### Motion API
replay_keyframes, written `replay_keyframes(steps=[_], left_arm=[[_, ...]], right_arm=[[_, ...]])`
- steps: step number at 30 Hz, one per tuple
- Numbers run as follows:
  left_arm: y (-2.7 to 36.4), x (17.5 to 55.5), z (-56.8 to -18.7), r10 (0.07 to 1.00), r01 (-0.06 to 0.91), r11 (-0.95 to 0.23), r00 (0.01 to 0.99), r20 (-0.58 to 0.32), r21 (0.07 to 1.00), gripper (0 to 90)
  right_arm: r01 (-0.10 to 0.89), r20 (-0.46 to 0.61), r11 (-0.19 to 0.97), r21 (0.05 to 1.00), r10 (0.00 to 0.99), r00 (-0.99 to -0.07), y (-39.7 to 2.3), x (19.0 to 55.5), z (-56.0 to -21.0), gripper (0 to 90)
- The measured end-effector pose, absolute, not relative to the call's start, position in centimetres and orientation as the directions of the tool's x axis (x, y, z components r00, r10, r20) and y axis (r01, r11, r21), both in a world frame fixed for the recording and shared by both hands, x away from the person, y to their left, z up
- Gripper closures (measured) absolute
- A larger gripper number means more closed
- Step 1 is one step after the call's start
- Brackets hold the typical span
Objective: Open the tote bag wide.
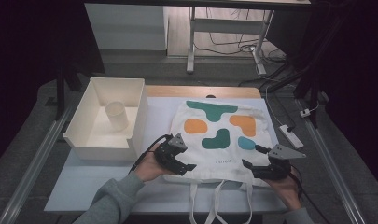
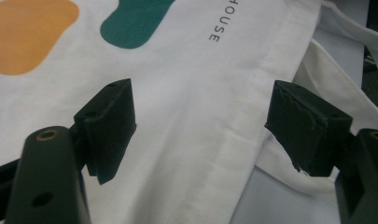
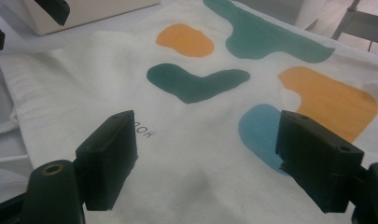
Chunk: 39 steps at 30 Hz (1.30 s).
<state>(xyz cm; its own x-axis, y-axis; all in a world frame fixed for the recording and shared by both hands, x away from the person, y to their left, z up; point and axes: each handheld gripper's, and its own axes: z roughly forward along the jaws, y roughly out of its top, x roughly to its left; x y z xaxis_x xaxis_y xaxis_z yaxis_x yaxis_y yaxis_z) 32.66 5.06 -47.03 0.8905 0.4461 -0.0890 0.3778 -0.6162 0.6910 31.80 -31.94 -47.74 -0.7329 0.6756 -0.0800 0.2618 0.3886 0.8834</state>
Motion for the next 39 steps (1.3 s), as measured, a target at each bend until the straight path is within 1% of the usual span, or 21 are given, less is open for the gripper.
replay_keyframes(steps=[7, 15, 20, 25, 28, 30, 31, 32, 35, 36, 39], left_arm=[[4.3, 32.1, -47.8, 0.416, 0.366, -0.646, 0.905, -0.093, 0.670, 23.8], [2.9, 31.5, -49.2, 0.377, 0.343, -0.706, 0.923, -0.081, 0.619, 23.8], [2.3, 31.2, -49.6, 0.362, 0.334, -0.718, 0.928, -0.083, 0.610, 23.8], [1.7, 31.1, -50.2, 0.344, 0.318, -0.746, 0.936, -0.071, 0.585, 26.5], [1.4, 31.0, -50.5, 0.341, 0.310, -0.754, 0.938, -0.059, 0.579, 30.2], [1.4, 31.0, -50.6, 0.341, 0.309, -0.760, 0.938, -0.053, 0.572, 35.5], [1.5, 31.2, -50.7, 0.336, 0.309, -0.763, 0.940, -0.060, 0.568, 40.4], [1.5, 31.3, -50.8, 0.330, 0.312, -0.764, 0.941, -0.074, 0.565, 40.4], [1.7, 31.5, -51.0, 0.320, 0.321, -0.758, 0.942, -0.104, 0.569, 46.8], [1.7, 31.6, -51.0, 0.312, 0.316, -0.760, 0.944, -0.108, 0.568, 49.6], [1.7, 31.7, -51.1, 0.305, 0.313, -0.762, 0.946, -0.111, 0.568, 54.0]], right_arm=[[0.262, -0.090, 0.405, 0.876, 0.672, -0.735, -31.6, 31.7, -47.9, 20.3], [0.262, -0.093, 0.413, 0.872, 0.665, -0.741, -31.5, 31.7, -48.0, 20.3], [0.260, -0.093, 0.411, 0.874, 0.667, -0.740, -31.6, 31.7, -48.0, 20.4], [0.260, -0.094, 0.412, 0.873, 0.666, -0.740, -31.6, 31.7, -48.0, 20.4], [0.261, -0.094, 0.414, 0.872, 0.664, -0.741, -31.5, 31.7, -48.0, 20.4], [0.261, -0.092, 0.413, 0.873, 0.664, -0.742, -31.5, 31.7, -48.0, 20.3], [0.258, -0.094, 0.414, 0.873, 0.662, -0.743, -31.5, 31.7, -47.9, 20.3], [0.258, -0.094, 0.414, 0.873, 0.662, -0.743, -31.5, 31.7, -47.9, 20.3], [0.257, -0.096, 0.416, 0.873, 0.661, -0.744, -31.4, 31.6, -47.9, 20.4], [0.257, -0.095, 0.415, 0.873, 0.661, -0.744, -31.4, 31.6, -47.9, 20.3], [0.257, -0.096, 0.416, 0.872, 0.660, -0.745, -31.4, 31.6, -47.9, 20.3]])
